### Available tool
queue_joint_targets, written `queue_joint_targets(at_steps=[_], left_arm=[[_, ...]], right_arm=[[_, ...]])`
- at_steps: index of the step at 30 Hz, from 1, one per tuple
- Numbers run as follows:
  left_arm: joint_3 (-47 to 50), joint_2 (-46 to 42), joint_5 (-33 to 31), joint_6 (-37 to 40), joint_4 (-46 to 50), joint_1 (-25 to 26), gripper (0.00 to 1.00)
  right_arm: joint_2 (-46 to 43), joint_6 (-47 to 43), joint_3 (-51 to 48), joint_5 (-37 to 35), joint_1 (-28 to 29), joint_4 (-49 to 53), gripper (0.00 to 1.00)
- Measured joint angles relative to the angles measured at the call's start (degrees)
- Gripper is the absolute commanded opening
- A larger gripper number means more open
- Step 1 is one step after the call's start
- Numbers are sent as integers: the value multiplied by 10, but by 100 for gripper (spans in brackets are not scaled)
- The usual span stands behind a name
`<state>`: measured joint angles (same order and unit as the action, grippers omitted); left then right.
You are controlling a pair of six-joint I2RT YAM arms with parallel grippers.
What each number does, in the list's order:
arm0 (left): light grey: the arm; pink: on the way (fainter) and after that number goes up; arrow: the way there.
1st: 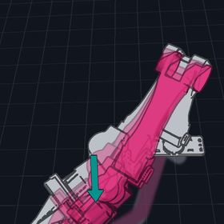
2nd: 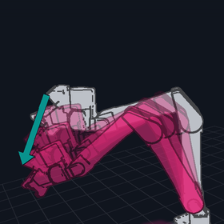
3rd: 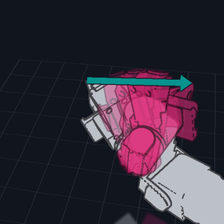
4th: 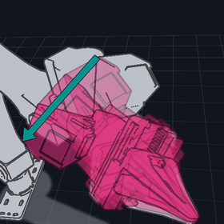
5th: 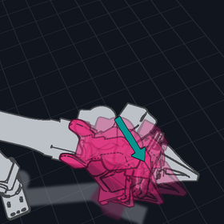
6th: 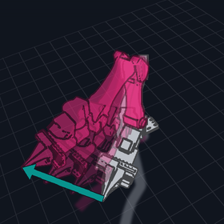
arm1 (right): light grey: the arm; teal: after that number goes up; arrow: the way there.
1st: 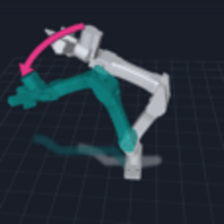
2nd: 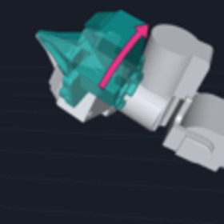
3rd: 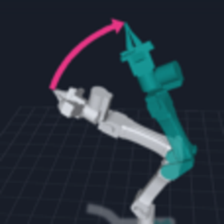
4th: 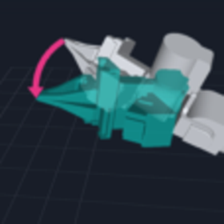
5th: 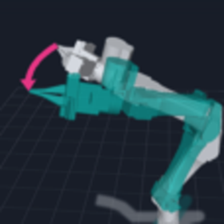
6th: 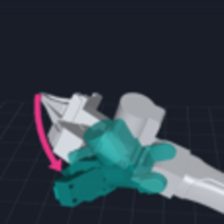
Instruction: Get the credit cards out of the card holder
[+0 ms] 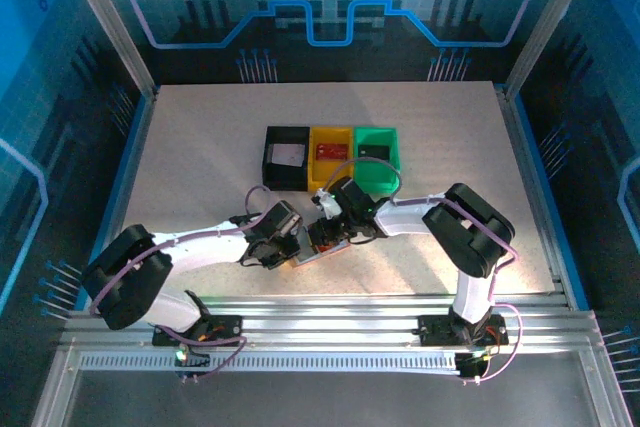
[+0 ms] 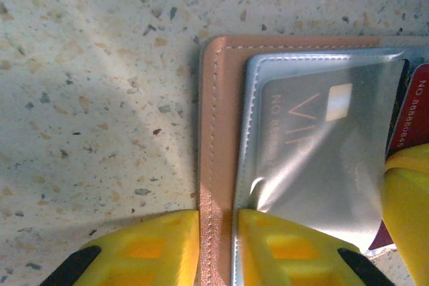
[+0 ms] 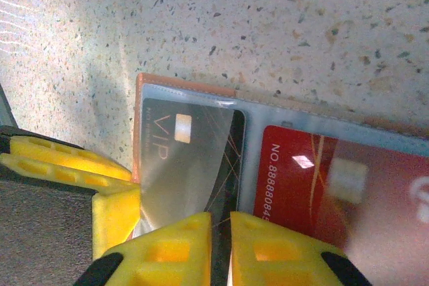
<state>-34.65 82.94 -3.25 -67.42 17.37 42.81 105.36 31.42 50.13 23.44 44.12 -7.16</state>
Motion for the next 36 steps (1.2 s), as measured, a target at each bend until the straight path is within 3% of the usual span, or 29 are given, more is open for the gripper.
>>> queue_joint_targets(at_steps=[36], left_arm=[[-1,1,0,0,1,0,22]], right_arm=[[-15,-2,-25,26,-1,-36,15]])
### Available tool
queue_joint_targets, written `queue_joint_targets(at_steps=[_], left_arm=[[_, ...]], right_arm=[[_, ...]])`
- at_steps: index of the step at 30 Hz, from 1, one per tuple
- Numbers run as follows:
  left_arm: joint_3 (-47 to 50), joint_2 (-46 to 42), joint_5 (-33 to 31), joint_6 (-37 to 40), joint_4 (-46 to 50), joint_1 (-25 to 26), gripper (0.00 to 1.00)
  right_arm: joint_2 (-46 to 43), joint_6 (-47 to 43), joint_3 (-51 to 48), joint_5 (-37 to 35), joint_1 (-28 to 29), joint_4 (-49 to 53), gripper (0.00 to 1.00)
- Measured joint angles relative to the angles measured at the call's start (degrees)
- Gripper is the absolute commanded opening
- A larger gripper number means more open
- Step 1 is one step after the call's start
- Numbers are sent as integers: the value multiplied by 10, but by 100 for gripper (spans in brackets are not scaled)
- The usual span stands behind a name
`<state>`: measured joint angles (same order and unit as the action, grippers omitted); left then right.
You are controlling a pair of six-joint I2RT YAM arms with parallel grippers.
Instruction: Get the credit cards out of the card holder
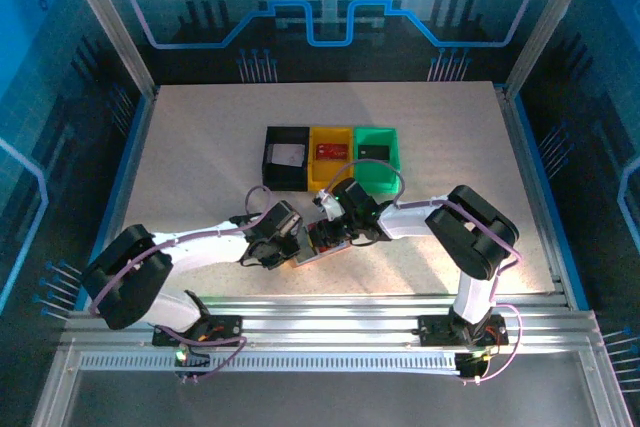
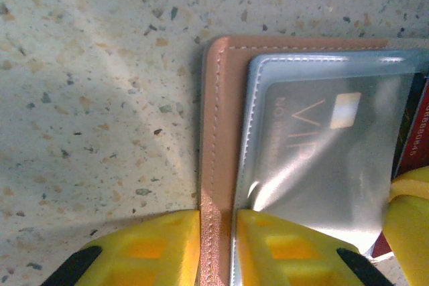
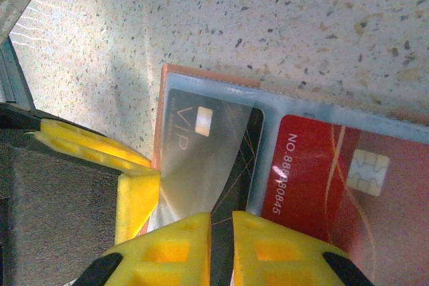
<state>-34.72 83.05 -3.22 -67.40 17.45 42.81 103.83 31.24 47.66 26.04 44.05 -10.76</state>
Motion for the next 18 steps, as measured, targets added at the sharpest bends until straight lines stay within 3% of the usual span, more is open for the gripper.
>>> queue_joint_targets(at_steps=[11,16,18], left_arm=[[0,0,0,0,0,0,22],[0,0,0,0,0,0,22],[0,0,0,0,0,0,22]], right_arm=[[0,0,0,5,0,0,15],[0,2,0,12,0,-2,10],[2,5,0,57,9,-9,9]])
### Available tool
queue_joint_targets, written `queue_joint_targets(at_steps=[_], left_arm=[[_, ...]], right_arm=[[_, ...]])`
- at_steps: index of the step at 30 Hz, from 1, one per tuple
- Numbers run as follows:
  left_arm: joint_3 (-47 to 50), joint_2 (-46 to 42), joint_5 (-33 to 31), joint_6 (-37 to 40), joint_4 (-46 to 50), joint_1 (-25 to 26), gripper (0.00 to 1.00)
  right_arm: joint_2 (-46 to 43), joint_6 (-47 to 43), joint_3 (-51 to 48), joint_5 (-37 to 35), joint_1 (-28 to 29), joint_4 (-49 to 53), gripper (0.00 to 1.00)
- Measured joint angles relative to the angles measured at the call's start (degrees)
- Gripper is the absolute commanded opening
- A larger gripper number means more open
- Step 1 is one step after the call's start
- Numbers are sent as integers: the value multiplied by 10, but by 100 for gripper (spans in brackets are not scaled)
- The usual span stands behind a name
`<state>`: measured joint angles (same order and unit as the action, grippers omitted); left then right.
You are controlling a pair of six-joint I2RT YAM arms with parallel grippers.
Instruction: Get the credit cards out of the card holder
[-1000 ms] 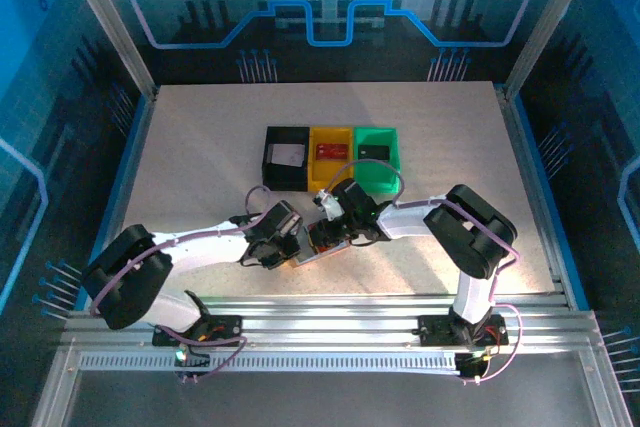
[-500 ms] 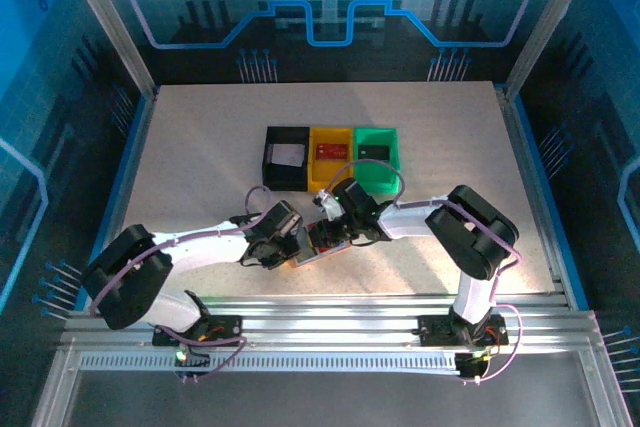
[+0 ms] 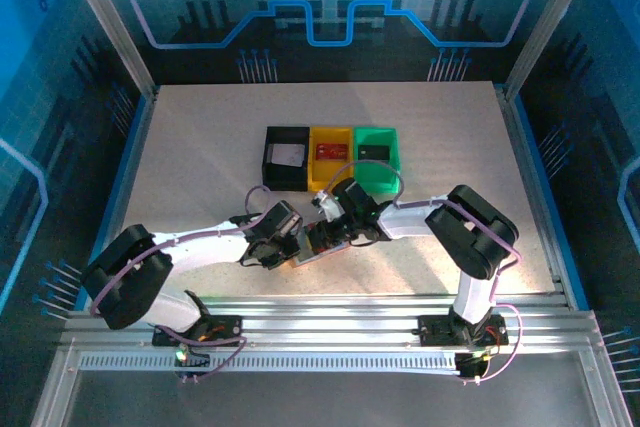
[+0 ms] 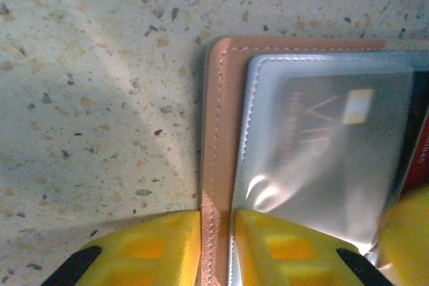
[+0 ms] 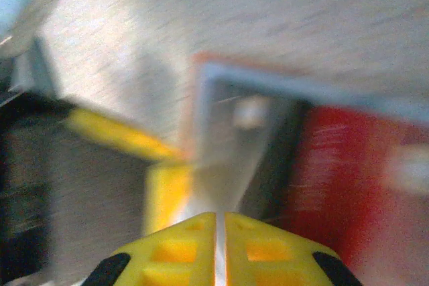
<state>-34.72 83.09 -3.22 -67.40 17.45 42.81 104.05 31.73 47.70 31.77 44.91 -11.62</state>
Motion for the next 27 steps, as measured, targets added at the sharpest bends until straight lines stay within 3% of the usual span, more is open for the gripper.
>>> queue_joint_targets(at_steps=[2,8,13,17,27], left_arm=[[1,0,1,6,2,0,22],[0,1,1,14,2,0,22],[0,1,1,13,0,-1,22],[0,1,1,13,0,-1,22],[-2,1,0,20,4,-1,22]], right_arm=[[0,2,0,20,23,-4,8],[3,0,0,38,15,-4,9],[-4,3,-13,34,6,-5,21],[-22,13,-39,30,-9,-2,21],[-56,12,-36,-49,-32,34,19]])
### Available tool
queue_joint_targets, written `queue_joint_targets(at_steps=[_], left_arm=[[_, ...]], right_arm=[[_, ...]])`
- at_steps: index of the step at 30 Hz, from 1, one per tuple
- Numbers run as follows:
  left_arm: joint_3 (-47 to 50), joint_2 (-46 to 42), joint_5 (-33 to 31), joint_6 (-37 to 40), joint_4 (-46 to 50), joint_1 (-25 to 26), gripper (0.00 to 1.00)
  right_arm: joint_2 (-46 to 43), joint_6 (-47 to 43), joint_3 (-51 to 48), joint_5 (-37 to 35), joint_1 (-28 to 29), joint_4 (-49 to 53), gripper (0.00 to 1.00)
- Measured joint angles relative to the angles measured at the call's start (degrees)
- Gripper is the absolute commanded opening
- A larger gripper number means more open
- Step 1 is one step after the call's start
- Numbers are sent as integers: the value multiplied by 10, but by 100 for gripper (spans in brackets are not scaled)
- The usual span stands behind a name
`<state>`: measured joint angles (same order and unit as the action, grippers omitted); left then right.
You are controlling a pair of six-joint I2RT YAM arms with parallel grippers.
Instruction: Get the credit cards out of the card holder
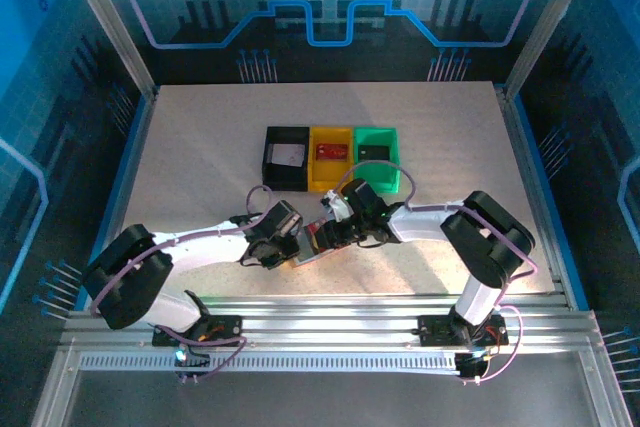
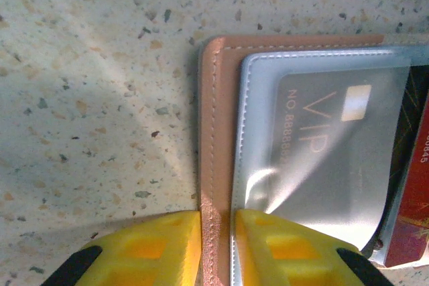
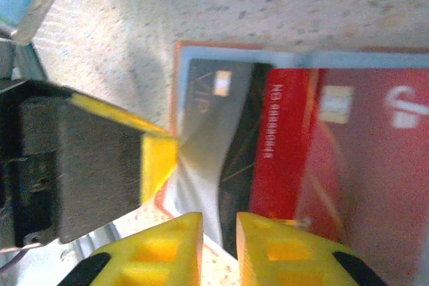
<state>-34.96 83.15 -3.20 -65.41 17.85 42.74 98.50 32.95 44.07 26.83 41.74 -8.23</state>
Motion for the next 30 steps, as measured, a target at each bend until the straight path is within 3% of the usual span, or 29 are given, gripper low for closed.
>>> queue_joint_targets(at_steps=[8,16,30], left_arm=[[-11,-1,0,43,10,0,23],[-12,-3,0,95,11,0,23],[-13,-5,3,144,11,0,23]], right_arm=[[-10,-5,3,-61,-11,47,18],[-70,1,23,-86,25,67,20],[-10,63,37,-93,34,35,19]])
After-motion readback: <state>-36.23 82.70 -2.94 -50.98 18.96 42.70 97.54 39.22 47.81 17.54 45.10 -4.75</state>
